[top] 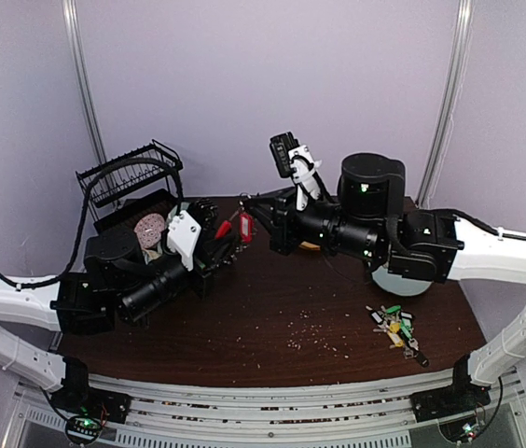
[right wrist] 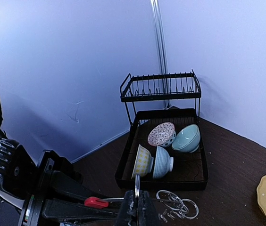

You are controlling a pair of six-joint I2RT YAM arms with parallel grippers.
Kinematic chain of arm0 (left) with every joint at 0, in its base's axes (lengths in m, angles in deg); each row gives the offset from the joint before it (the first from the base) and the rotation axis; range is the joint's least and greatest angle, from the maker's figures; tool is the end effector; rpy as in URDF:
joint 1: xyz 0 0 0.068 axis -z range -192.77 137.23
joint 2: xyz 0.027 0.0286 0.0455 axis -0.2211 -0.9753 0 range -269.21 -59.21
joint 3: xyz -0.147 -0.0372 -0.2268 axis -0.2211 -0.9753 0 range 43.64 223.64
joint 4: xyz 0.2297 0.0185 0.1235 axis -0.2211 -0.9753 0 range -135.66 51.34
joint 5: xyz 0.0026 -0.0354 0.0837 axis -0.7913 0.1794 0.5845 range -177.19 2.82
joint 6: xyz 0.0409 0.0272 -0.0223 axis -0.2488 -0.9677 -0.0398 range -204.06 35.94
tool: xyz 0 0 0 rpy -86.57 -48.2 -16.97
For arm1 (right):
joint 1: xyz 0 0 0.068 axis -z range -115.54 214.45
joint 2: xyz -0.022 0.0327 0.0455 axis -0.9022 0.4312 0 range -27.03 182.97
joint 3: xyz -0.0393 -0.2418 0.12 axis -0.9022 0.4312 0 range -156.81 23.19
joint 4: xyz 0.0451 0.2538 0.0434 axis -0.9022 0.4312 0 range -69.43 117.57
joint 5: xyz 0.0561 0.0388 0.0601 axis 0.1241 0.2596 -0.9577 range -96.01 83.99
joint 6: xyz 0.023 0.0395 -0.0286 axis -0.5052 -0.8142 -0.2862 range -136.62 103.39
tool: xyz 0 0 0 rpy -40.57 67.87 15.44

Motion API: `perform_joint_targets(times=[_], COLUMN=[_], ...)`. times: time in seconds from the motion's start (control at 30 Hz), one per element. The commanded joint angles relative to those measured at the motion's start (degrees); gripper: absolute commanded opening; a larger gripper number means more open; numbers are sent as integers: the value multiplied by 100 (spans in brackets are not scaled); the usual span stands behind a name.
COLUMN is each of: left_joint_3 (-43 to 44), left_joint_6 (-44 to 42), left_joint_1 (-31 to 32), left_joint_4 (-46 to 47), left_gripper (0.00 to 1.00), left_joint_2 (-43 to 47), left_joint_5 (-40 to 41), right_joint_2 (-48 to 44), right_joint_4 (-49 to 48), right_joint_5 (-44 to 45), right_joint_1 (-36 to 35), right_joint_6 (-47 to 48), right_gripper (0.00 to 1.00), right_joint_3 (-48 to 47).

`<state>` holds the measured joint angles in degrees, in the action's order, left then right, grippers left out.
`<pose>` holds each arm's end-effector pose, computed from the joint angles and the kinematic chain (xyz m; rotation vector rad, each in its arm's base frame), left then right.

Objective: Put the keys on the keyring

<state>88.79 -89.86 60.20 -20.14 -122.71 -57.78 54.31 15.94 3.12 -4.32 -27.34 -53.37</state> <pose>0.0924 -0.2421 0.3298 0.6639 1.4467 -0.5176 0.1278 0.3136 0.4135 -0.6865 1.5081 0.9520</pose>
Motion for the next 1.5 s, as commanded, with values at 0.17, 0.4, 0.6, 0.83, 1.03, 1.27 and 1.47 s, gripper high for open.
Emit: perform_joint_targets(times=[0.17,0.4,0.6,0.83,1.03,1.27,1.47], left_joint_3=[-20,-396,-473,-19,-162,-198,-416], left_joint_6=[-2090,-3734,-4661,-4931,-4306,-4004,-3584], left_joint_1=[7,7,15,147,147,147,147], left_joint_4=[-290,498,-8,-886,-570,-396,273], left_gripper=[0,0,0,0,0,0,0], left_joint_2=[504,1443,1765,2141,2261,2082,2097], left_joint_5=[1247,563,-536,-1997,-3015,-3349,-3799], right_joint_2=[-467,-808,-1413,-1577,-1283,-1128,-927], right_joint_4=[1241,1840,1912,1758,1420,939,1158], right_joint_5=[-1689,-3079,-3574,-3423,-3837,-4098,-4696], right_joint_1=[333,430,437,451,437,335,244], right_joint_6=[703,1002,1470,1812,2098,2345,2769], right_gripper=[0,25,46,46,43,43,44], right_joint_3=[-362,-326,-115,-139,-91,-129,-195])
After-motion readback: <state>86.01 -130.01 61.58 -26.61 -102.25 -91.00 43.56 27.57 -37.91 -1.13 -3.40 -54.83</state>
